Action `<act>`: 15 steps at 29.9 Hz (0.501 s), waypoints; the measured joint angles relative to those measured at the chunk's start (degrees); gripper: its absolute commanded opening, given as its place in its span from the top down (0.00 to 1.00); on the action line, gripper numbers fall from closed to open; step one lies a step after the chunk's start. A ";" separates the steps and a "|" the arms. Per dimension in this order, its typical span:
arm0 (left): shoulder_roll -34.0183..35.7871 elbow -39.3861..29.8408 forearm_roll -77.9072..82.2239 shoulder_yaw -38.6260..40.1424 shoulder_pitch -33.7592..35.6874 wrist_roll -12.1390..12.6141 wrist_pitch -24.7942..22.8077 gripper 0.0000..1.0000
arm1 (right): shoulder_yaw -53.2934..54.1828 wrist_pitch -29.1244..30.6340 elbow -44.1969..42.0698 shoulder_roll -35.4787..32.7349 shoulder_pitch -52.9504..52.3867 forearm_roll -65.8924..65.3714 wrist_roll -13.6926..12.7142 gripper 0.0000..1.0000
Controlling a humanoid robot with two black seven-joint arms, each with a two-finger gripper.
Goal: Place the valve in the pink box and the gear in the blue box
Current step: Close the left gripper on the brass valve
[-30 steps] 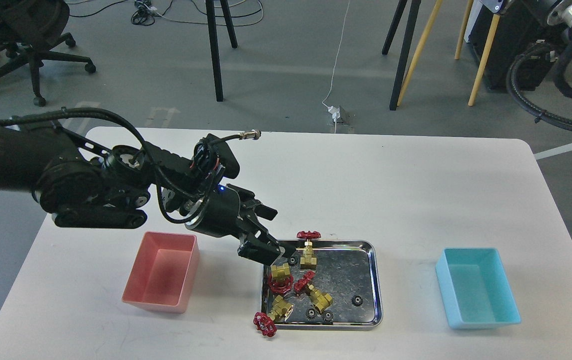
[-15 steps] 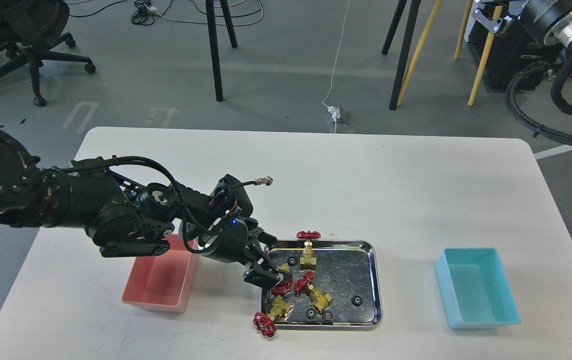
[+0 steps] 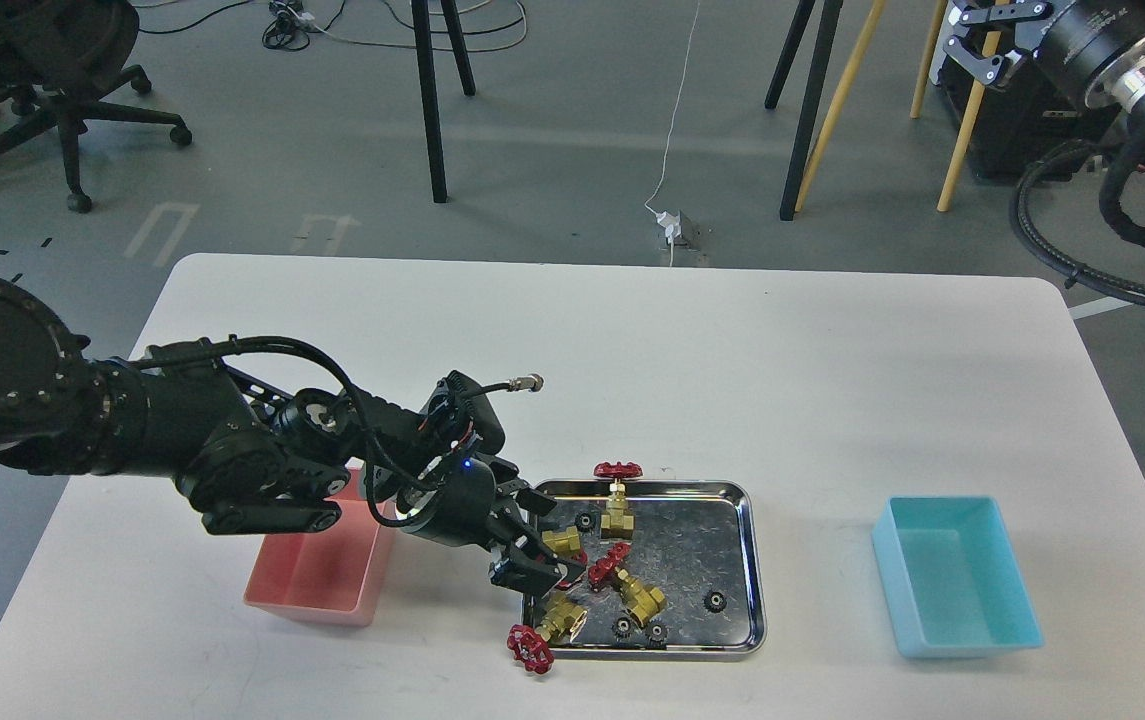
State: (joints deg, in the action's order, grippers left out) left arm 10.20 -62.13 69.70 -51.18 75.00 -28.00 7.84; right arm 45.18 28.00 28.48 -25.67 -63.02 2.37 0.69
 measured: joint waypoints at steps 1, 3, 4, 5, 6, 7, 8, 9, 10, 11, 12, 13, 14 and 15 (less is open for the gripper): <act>0.00 0.00 0.00 0.00 -0.01 0.00 0.16 0.25 | 0.00 0.00 0.00 0.00 0.02 0.00 0.00 0.00; 0.00 0.00 0.00 0.00 -0.02 0.00 0.51 0.28 | 0.00 0.00 0.00 0.00 0.03 0.00 0.01 0.00; 0.00 0.00 0.00 0.00 -0.02 0.00 0.67 0.29 | 0.00 0.00 0.00 0.00 0.05 0.00 0.01 0.00; 0.00 0.00 0.00 -0.02 -0.02 0.00 0.80 0.31 | 0.00 0.00 0.00 0.00 0.08 0.00 0.02 0.00; 0.01 0.00 0.01 -0.05 -0.02 0.00 0.87 0.32 | 0.00 0.00 0.00 0.00 0.08 0.00 0.02 0.00; 0.02 0.00 0.04 -0.09 -0.04 0.00 0.90 0.32 | 0.00 0.00 0.00 0.00 0.11 0.00 0.02 0.00; 0.04 0.00 0.06 -0.12 -0.06 0.00 0.94 0.33 | 0.00 0.00 0.00 0.00 0.16 0.00 0.02 0.00; 0.07 0.00 0.07 -0.13 -0.06 0.00 0.99 0.34 | 0.00 0.00 0.00 0.00 0.24 0.00 0.02 0.00; 0.07 0.00 0.07 -0.14 -0.06 0.00 1.01 0.35 | 0.00 0.00 0.00 0.00 0.34 0.00 0.02 0.00; 0.08 0.00 0.07 -0.15 -0.07 0.00 1.03 0.37 | 0.00 0.00 0.00 0.00 0.45 0.00 0.02 0.00; 0.08 0.00 0.10 -0.15 -0.12 0.01 1.04 0.38 | 0.00 0.00 0.01 0.00 0.53 0.00 0.01 0.00; 0.08 0.00 0.10 -0.15 -0.17 0.01 1.04 0.39 | 0.00 0.00 0.02 0.00 0.59 0.00 0.02 0.00; 0.08 0.00 0.11 -0.15 -0.23 0.01 1.04 0.40 | 0.00 0.00 0.02 0.00 0.66 0.00 0.02 0.00; 0.08 0.00 0.13 -0.18 -0.26 0.01 1.04 0.41 | 0.00 0.00 0.03 0.00 0.76 0.00 0.02 0.00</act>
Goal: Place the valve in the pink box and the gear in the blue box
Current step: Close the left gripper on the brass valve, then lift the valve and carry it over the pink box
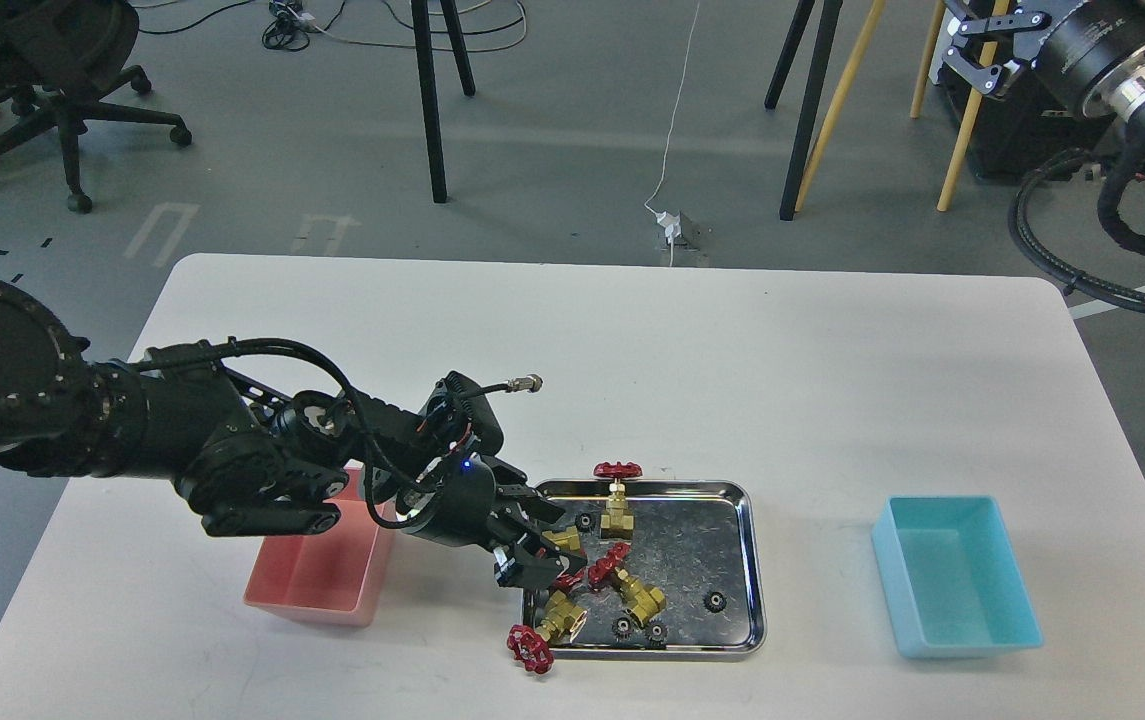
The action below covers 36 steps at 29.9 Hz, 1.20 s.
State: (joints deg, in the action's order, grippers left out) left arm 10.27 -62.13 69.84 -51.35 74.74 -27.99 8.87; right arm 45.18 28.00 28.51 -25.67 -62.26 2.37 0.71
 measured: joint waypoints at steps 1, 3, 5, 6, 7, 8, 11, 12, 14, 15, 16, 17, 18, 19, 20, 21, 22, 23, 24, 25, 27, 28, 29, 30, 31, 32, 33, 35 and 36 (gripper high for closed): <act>0.00 0.00 0.00 -0.06 -0.03 0.00 0.00 0.43 | 0.00 0.00 0.01 0.00 0.10 0.00 0.00 0.00; -0.05 0.00 0.01 -0.21 -0.10 0.00 0.00 0.46 | 0.05 0.00 0.01 0.00 0.18 0.00 0.00 0.00; -0.07 0.00 0.02 -0.34 -0.11 0.00 0.00 0.52 | 0.07 0.00 0.01 0.00 0.26 0.00 0.00 0.00; -0.07 0.00 0.03 -0.40 -0.11 0.00 0.00 0.55 | 0.07 0.00 0.01 0.00 0.29 0.00 0.00 0.00; -0.06 0.00 0.03 -0.46 -0.11 0.00 0.00 0.58 | 0.07 0.00 0.00 0.00 0.29 0.00 0.00 0.00; -0.04 0.00 0.03 -0.52 -0.11 0.00 0.00 0.62 | 0.07 0.00 -0.01 0.00 0.30 0.00 0.00 0.00; 0.01 0.00 0.09 -0.58 -0.11 0.00 0.00 0.77 | 0.07 0.00 -0.03 0.00 0.43 0.00 0.00 0.00; 0.05 0.00 0.25 -0.58 -0.11 0.00 0.02 0.80 | 0.07 0.00 -0.03 0.00 0.47 0.00 0.02 0.00; 0.12 -0.01 0.59 -0.53 -0.10 0.00 0.09 0.84 | 0.07 0.00 -0.04 0.00 0.54 0.00 0.07 0.00; 0.19 -0.03 0.77 -0.42 -0.01 0.00 0.14 0.86 | 0.07 0.00 -0.04 0.00 0.56 0.00 0.08 0.00; 0.27 -0.13 0.91 -0.35 0.05 0.00 0.17 0.88 | 0.07 0.00 -0.04 -0.01 0.59 0.00 0.08 0.00; 0.38 -0.27 1.01 -0.29 0.13 0.00 0.22 0.89 | 0.07 0.00 -0.04 -0.04 0.63 0.00 0.10 0.00; 0.52 -0.42 1.06 -0.17 0.28 0.00 0.33 0.90 | 0.07 0.00 -0.04 -0.08 0.63 0.00 0.13 0.00; 0.67 -0.56 1.07 -0.05 0.45 0.00 0.48 0.90 | 0.07 0.00 -0.04 -0.11 0.64 0.00 0.15 0.00; 0.78 -0.66 1.08 0.02 0.58 0.00 0.57 0.90 | 0.07 0.00 -0.04 -0.14 0.64 0.00 0.15 0.00; 0.86 -0.75 1.08 0.06 0.75 0.00 0.65 0.91 | 0.07 0.00 -0.04 -0.18 0.64 0.00 0.16 0.00; 0.94 -0.81 1.10 0.08 0.93 0.00 0.74 0.91 | 0.07 0.00 -0.04 -0.19 0.65 0.00 0.16 0.00; 1.05 -0.84 1.14 0.11 1.08 0.00 0.86 0.91 | 0.07 0.00 -0.04 -0.20 0.65 0.00 0.16 0.00; 1.21 -0.88 1.15 0.12 1.16 0.00 1.02 0.91 | 0.07 0.00 -0.07 -0.22 0.65 0.00 0.17 0.00; 1.54 -0.93 1.16 0.12 1.23 0.00 1.26 0.91 | 0.08 0.00 -0.09 -0.24 0.65 0.00 0.17 0.00; 2.57 -1.04 1.18 0.15 1.60 0.00 1.84 0.91 | 0.13 0.00 -0.11 -0.27 0.65 0.00 0.17 0.00; 3.25 -1.30 1.18 0.19 1.97 0.00 2.13 0.91 | 0.15 0.00 -0.12 -0.27 0.65 0.00 0.19 0.00; 3.90 -1.74 1.18 0.23 2.44 0.00 2.31 0.91 | 0.16 0.00 -0.12 -0.27 0.65 0.00 0.22 0.00; 4.83 -2.58 1.18 0.36 3.17 -0.01 2.46 0.91 | 0.16 0.00 -0.12 -0.26 0.65 0.00 0.24 0.00; 6.13 -3.80 1.19 0.63 4.15 0.00 2.59 0.91 | 0.17 0.00 -0.12 -0.26 0.65 0.00 0.25 0.00; 7.72 -5.34 1.19 0.95 5.21 -0.01 2.66 0.91 | 0.20 0.00 -0.12 -0.24 0.65 0.00 0.27 0.00; 9.25 -6.88 1.19 1.25 6.12 -0.01 2.72 0.91 | 0.25 0.00 -0.12 -0.22 0.65 0.00 0.30 0.00; 13.47 -11.09 1.65 1.84 8.50 0.00 2.79 0.91 | 0.34 0.00 -0.11 -0.16 0.65 0.00 0.33 0.00; 15.40 -12.96 2.09 2.03 9.57 0.00 2.80 0.91 | 0.38 0.00 -0.10 -0.15 0.65 0.00 0.34 0.00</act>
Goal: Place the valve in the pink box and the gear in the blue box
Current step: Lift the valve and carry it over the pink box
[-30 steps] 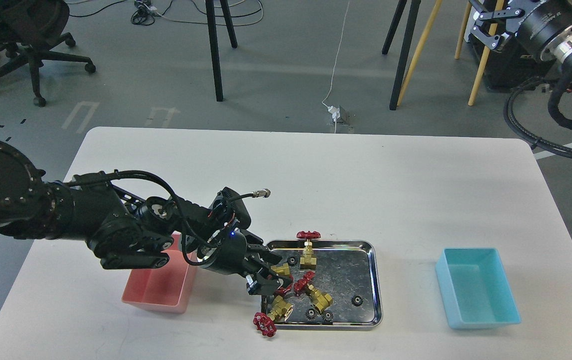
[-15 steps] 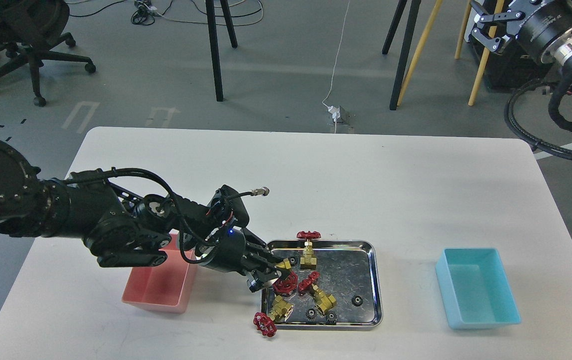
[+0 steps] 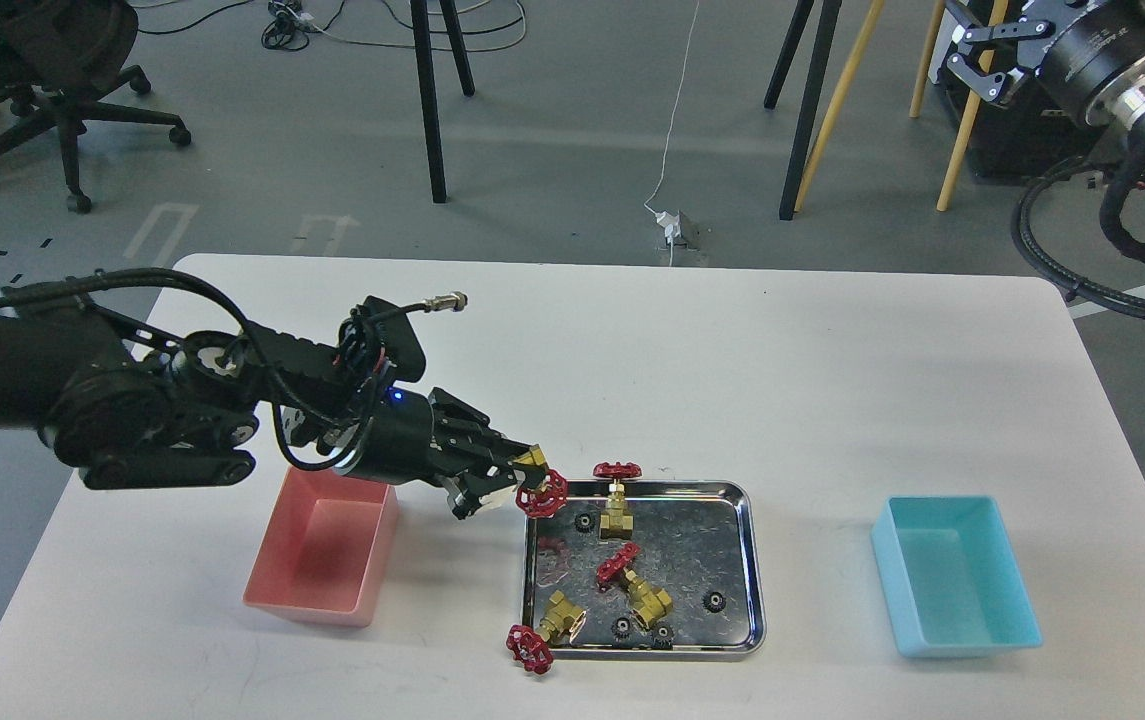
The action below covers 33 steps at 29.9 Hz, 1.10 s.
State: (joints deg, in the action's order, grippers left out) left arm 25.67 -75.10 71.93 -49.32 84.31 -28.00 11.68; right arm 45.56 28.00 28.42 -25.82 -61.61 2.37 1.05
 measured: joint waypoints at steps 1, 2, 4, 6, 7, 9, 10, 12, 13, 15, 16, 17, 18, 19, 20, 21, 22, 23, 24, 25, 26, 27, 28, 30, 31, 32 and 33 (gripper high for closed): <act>2.49 -2.23 0.66 0.13 1.24 -0.02 0.01 0.91 | 0.03 0.00 0.01 0.02 0.00 0.00 0.00 0.00; 4.98 -4.21 1.38 0.20 2.36 0.00 0.02 0.91 | 0.04 0.00 0.01 0.02 -0.01 0.00 0.01 0.00; 9.59 -7.42 2.87 0.27 3.91 -0.01 0.02 0.91 | 0.09 0.00 0.02 0.03 -0.06 0.00 0.04 0.00; 13.77 -9.54 4.66 0.27 4.65 0.00 0.02 0.91 | 0.17 0.00 0.02 0.03 -0.08 0.00 0.08 0.00; 15.50 -10.13 5.67 0.26 4.71 0.00 0.02 0.91 | 0.23 0.00 0.01 0.03 -0.08 0.00 0.09 0.00; 18.50 -10.55 8.07 -0.01 4.14 0.00 -0.03 0.91 | 0.41 0.00 0.01 0.10 -0.24 0.02 0.10 0.00; 19.76 -10.65 8.93 -0.07 3.56 0.00 -0.06 0.91 | 0.55 0.00 0.01 0.14 -0.45 0.05 0.10 0.00; 22.91 -10.77 10.16 0.12 1.76 0.00 -0.05 0.91 | 1.06 0.00 0.05 0.26 -0.83 0.07 0.10 0.00; 24.18 -10.85 10.49 0.32 1.07 0.00 0.03 0.91 | 1.44 0.00 0.06 0.28 -1.08 0.08 0.10 0.00; 26.55 -10.92 11.22 1.13 -0.19 0.00 0.71 0.91 | 2.13 0.00 0.14 0.44 -1.81 0.09 0.10 0.00; 27.39 -10.94 11.52 1.41 -0.72 0.00 1.06 0.91 | 2.39 0.00 0.15 0.54 -2.26 0.09 0.10 0.00; 28.25 -10.92 11.80 1.65 -1.43 0.00 1.46 0.91 | 2.57 0.00 0.16 0.64 -2.73 0.10 0.10 0.00; 28.99 -10.93 12.09 1.79 -2.22 0.00 1.79 0.91 | 2.66 0.00 0.16 0.71 -3.20 0.12 0.10 0.00; 29.42 -10.86 12.33 1.86 -2.94 0.00 2.05 0.91 | 2.76 0.00 0.16 0.79 -3.84 0.15 0.10 0.00; 29.74 -10.70 12.63 1.92 -3.83 0.00 2.29 0.91 | 2.85 0.00 0.17 0.88 -4.55 0.16 0.10 0.00; 29.92 -10.44 13.03 1.97 -4.86 0.00 2.50 0.91 | 2.98 0.00 0.20 0.94 -5.13 0.17 0.10 0.00; 30.03 -10.11 13.43 2.01 -5.88 -0.01 2.70 0.91 | 3.22 0.00 0.28 0.98 -5.75 0.17 0.10 0.00; 30.09 -9.78 13.67 2.13 -6.73 0.00 2.91 0.91 | 3.47 0.00 0.37 1.00 -6.23 0.17 0.10 0.00; 30.12 -9.38 13.85 2.44 -7.73 0.00 3.16 0.91 | 3.63 0.00 0.45 1.02 -6.55 0.18 0.10 0.00; 30.12 -8.98 13.96 2.83 -8.73 0.00 3.38 0.91 | 3.76 0.00 0.53 1.03 -6.88 0.18 0.10 0.00; 30.12 -8.51 14.06 3.19 -9.59 0.00 3.49 0.91 | 3.84 0.00 0.57 1.04 -7.19 0.18 0.10 0.00; 30.12 -7.74 14.14 3.75 -10.67 0.00 3.61 0.91 | 3.90 0.00 0.59 1.04 -7.38 0.18 0.10 0.00; 30.03 -6.94 14.23 4.31 -11.69 0.00 3.66 0.91 | 3.93 0.00 0.59 1.04 -7.50 0.18 0.10 0.00; 29.82 -5.61 14.38 5.61 -13.53 0.00 3.76 0.91 | 3.97 0.00 0.59 1.03 -7.57 0.18 0.10 0.00; 29.77 -5.05 14.43 6.40 -14.46 0.00 3.79 0.91 | 3.99 0.00 0.61 1.03 -7.58 0.18 0.10 0.00; 29.74 -4.73 14.44 7.01 -15.20 0.00 3.79 0.91 | 4.00 0.00 0.63 0.98 -7.58 0.18 0.10 0.00; 29.72 -4.42 14.48 7.61 -15.95 0.00 3.80 0.91 | 4.00 0.00 0.66 0.91 -7.58 0.18 0.10 0.00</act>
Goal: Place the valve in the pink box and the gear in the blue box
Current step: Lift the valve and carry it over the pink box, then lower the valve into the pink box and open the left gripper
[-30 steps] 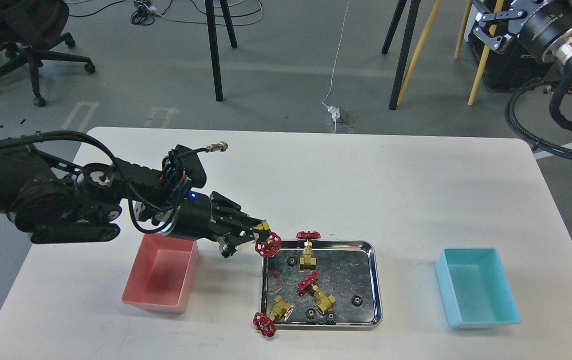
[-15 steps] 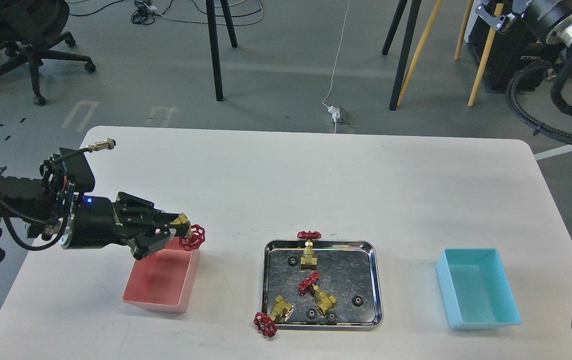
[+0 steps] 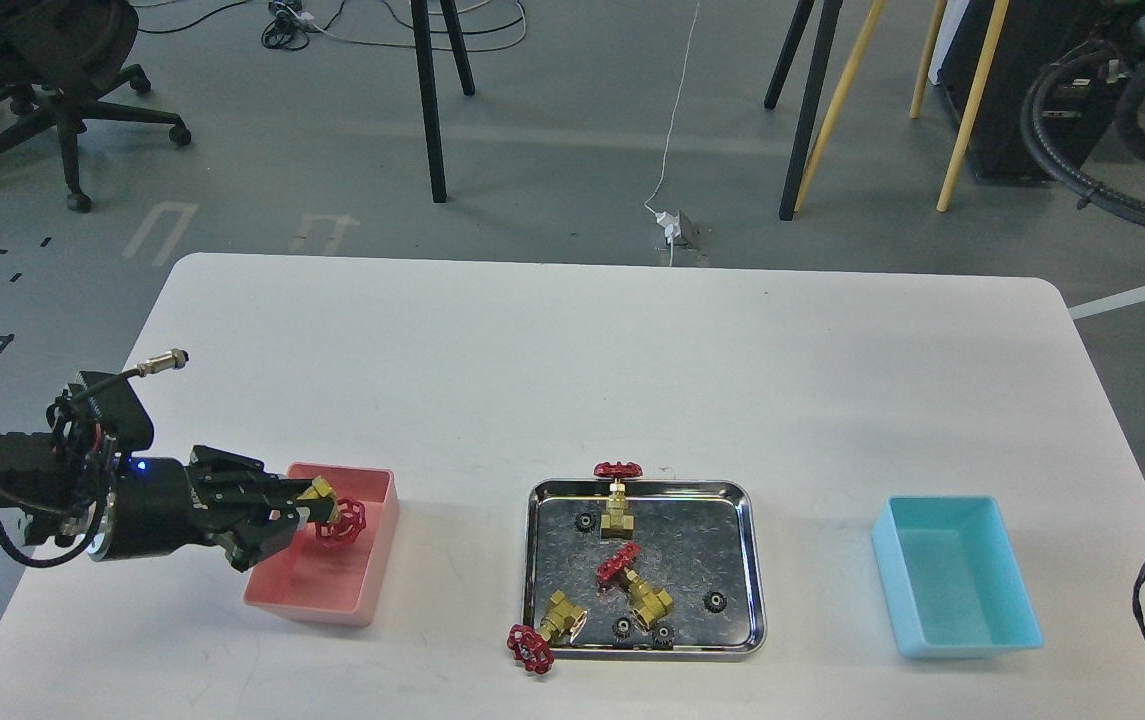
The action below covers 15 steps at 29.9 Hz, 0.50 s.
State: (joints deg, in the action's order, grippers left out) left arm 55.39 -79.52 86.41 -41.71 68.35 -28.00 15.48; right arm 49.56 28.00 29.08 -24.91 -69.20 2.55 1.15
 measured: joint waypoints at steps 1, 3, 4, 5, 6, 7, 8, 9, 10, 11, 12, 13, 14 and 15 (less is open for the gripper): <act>-0.01 0.40 0.15 0.39 -0.60 0.00 0.00 0.91 | 0.01 0.00 0.02 -0.15 0.00 0.00 0.00 0.00; -0.05 1.70 0.83 0.85 -1.50 0.00 0.03 0.91 | 0.02 0.00 0.07 -0.41 0.07 0.00 0.00 0.00; -0.18 2.59 1.25 0.97 -2.00 0.00 0.19 0.91 | 0.04 0.00 0.09 -0.51 0.16 0.01 0.00 0.00; -0.36 3.32 1.52 1.02 -2.48 0.00 0.47 0.91 | 0.06 0.00 0.09 -0.57 0.26 0.02 0.00 0.00; -0.62 4.05 1.71 1.08 -3.08 0.00 0.93 0.91 | 0.08 0.00 0.09 -0.63 0.33 0.04 0.00 0.00; -0.85 4.61 1.81 1.10 -3.66 0.00 1.45 0.91 | 0.09 0.00 0.09 -0.69 0.40 0.05 0.00 0.00; -1.02 5.00 1.87 1.11 -4.13 0.00 1.86 0.91 | 0.10 0.00 0.09 -0.73 0.50 0.06 0.00 0.00; -1.13 5.24 1.87 1.15 -4.44 0.00 2.11 0.91 | 0.10 0.00 0.10 -0.73 0.58 0.05 0.00 0.00; -1.30 5.38 1.87 1.18 -4.74 0.00 2.30 0.91 | 0.10 0.00 0.10 -0.73 0.64 0.06 0.00 0.00; -1.55 5.45 1.87 1.21 -5.02 0.00 2.40 0.91 | 0.10 0.00 0.10 -0.73 0.68 0.06 0.00 0.00; -1.78 5.47 1.87 1.36 -5.25 0.00 2.46 0.91 | 0.10 0.00 0.10 -0.74 0.72 0.06 0.00 0.00; -1.98 5.48 1.87 1.65 -5.51 0.00 2.50 0.91 | 0.10 0.00 0.11 -0.74 0.76 0.06 0.00 0.00; -2.11 5.51 1.87 2.01 -5.83 0.00 2.53 0.91 | 0.10 0.00 0.11 -0.75 0.79 0.06 0.00 0.00; -2.20 5.51 1.87 2.36 -6.15 0.00 2.53 0.91 | 0.10 0.00 0.11 -0.76 0.82 0.08 0.00 0.00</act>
State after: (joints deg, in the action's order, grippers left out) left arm 53.19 -74.00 88.28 -39.35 62.20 -28.00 18.01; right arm 49.66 28.00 29.19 -25.67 -68.37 2.63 1.15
